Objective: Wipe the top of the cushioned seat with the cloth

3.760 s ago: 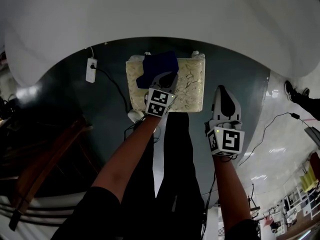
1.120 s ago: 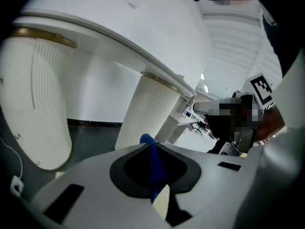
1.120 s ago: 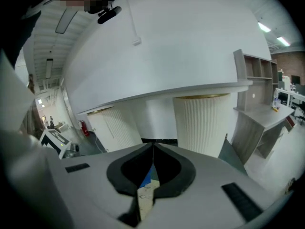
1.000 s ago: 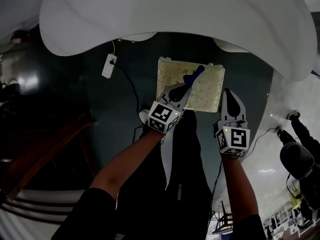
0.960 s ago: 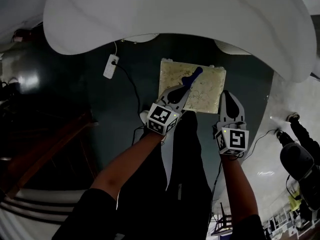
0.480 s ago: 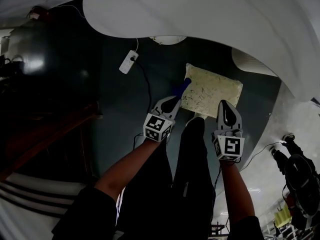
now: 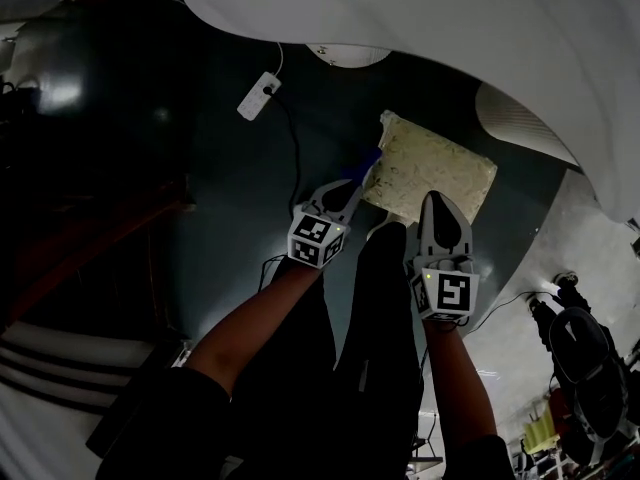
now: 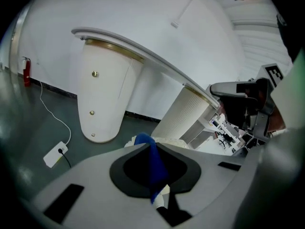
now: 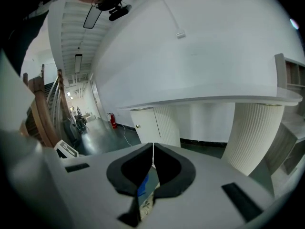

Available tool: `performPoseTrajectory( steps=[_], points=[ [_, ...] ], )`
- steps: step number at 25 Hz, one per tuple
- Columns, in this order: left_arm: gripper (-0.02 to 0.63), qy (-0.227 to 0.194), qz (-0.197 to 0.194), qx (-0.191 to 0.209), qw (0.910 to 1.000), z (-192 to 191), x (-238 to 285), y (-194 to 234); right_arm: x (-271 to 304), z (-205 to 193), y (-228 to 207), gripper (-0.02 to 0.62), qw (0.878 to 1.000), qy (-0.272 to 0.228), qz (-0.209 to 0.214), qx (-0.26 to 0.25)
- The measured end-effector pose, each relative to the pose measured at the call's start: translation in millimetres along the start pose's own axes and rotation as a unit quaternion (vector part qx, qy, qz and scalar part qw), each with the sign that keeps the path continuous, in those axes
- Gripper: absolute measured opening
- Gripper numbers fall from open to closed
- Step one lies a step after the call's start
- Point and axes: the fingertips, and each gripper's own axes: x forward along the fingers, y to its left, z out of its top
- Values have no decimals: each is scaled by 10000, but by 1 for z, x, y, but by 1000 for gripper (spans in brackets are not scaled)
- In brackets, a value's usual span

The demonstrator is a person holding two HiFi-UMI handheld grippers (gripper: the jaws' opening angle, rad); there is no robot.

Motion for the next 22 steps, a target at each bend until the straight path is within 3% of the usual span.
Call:
performPoseTrajectory(
  steps=[10,17,22],
  points=[
    [35,398,180,69,9990,-46,52,8,19,-25,-9,37,9991,141,390,-97],
    [35,691,-42,392,9968,-80,94,-4,17,-53,-70,37,9992,154,-206,289],
    [35,843,-239,478,9950,-90,113,-14,6,-67,-87,37,9986,273,-281,348]
  ],
)
